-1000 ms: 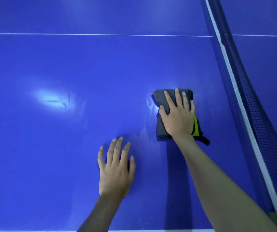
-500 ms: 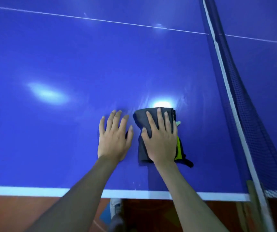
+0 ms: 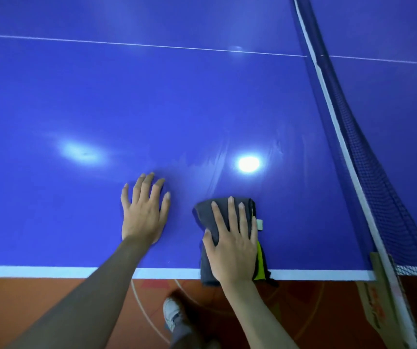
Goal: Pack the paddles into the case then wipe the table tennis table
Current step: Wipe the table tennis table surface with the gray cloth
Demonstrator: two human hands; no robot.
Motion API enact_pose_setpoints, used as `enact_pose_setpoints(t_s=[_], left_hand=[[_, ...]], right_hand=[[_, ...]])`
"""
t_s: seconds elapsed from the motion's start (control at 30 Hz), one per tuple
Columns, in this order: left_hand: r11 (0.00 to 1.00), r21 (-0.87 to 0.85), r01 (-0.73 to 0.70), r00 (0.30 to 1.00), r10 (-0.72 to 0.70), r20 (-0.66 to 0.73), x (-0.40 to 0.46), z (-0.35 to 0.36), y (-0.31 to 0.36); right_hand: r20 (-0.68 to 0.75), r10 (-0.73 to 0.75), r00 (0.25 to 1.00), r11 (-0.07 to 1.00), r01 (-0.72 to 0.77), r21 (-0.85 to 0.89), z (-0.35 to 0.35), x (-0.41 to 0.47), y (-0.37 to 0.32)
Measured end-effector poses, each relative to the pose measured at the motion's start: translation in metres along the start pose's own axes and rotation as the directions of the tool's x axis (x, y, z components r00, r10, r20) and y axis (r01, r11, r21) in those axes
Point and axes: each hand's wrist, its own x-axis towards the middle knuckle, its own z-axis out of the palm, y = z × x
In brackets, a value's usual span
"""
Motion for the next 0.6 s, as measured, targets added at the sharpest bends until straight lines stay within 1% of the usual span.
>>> enact_pose_setpoints(t_s=[0.07,0.27,0.47,0.6], left_hand=[[0.999,0.025,0.037,0.999,-0.037,-0.003,0.001,0.003,0.001],[0.998,0.045,0.038,0.999,-0.039,0.022,0.004,0.005,-0.001],[0.998,0.056,0.028,0.999,-0.030,0.034,0.004,0.010,-0.003],[0.999,0.050,0.015,0.999,-0.017,0.043,0.004,0.012,-0.004]], right_hand=[[-0.022,-0.010,1.000,1.000,0.010,-0.001,0.003,0.030,-0.001],[-0.104,-0.018,0.994,1.000,0.018,-0.002,0.011,0.139,-0.015],[-0.119,-0.021,0.993,1.000,0.023,0.012,0.018,0.236,-0.029],[-0.089,-0.043,0.995,0.999,0.045,0.019,0.020,0.276,-0.033]])
